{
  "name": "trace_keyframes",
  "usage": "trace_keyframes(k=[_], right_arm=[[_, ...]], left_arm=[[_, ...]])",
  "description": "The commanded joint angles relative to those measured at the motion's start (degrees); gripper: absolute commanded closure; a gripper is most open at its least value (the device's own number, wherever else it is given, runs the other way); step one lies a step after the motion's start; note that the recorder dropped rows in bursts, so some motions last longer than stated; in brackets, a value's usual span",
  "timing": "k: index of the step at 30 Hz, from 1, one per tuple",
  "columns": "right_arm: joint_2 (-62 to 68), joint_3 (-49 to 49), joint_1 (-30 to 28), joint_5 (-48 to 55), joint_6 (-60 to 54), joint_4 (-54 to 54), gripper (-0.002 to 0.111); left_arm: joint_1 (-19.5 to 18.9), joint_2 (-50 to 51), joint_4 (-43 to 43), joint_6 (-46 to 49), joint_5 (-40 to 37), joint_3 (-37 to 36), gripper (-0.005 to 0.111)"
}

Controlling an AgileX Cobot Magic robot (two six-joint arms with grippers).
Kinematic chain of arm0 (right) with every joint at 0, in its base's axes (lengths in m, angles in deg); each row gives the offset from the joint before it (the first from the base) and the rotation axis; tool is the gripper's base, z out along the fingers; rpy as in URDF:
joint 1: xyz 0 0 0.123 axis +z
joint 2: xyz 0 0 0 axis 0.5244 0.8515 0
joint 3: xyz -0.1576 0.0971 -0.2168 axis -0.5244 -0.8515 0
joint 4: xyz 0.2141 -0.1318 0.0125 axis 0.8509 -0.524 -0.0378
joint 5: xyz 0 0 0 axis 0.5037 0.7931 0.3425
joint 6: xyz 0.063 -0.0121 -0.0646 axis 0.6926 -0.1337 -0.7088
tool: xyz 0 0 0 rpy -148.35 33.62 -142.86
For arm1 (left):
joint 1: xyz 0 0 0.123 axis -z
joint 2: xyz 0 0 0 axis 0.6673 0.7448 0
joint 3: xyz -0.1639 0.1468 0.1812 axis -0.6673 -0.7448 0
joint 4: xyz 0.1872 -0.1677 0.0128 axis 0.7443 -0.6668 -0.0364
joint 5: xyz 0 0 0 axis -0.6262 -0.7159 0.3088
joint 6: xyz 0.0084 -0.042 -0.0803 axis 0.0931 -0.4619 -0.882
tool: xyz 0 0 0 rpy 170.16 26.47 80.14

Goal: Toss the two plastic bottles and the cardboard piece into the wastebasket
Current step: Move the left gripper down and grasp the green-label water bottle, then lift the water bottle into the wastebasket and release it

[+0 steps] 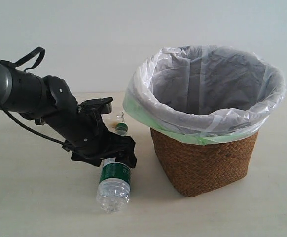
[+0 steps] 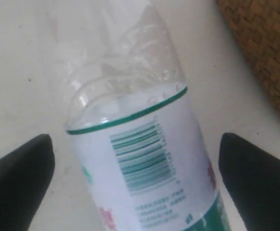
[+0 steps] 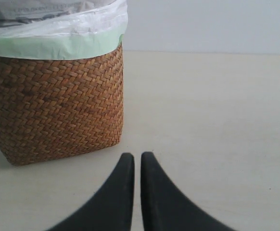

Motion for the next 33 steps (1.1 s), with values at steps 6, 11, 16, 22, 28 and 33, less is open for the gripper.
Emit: trace_keyframes(k=[6,11,16,22,28,33], right_arm=[[-0.32,0.06,0.08,-0.54,-0.2,-0.46,0.106],[-0.32,0.06,0.08,-0.54,-0.2,-0.46,0.106],[-0.32,0.06,0.08,-0.54,-0.2,-0.46,0.106],[-0.32,0.06,0.08,-0.54,-0.2,-0.46,0.106],[-0.32,0.06,0.08,-0.54,-0.2,-0.46,0.106],[-0.32,0.06,0.08,-0.54,-0.2,-0.46,0.106]], left_arm=[[1.2,1.08,-0.01,4.15,3.95,-0.2,0.026],[1.2,1.79,-0.01,2.64,3.52,-0.2,0.068],[1.09,1.09,-0.15,3.21,1.07,0.27,0.102],[0.66,-3.32,0.28,2.28,0.52,0.42,0.103],[-2.27,-10.44,14.08,-10.11,-2.76,0.42,0.103],[-5.26,-17.56,33.1,-22.37,-9.35,0.42,0.103]])
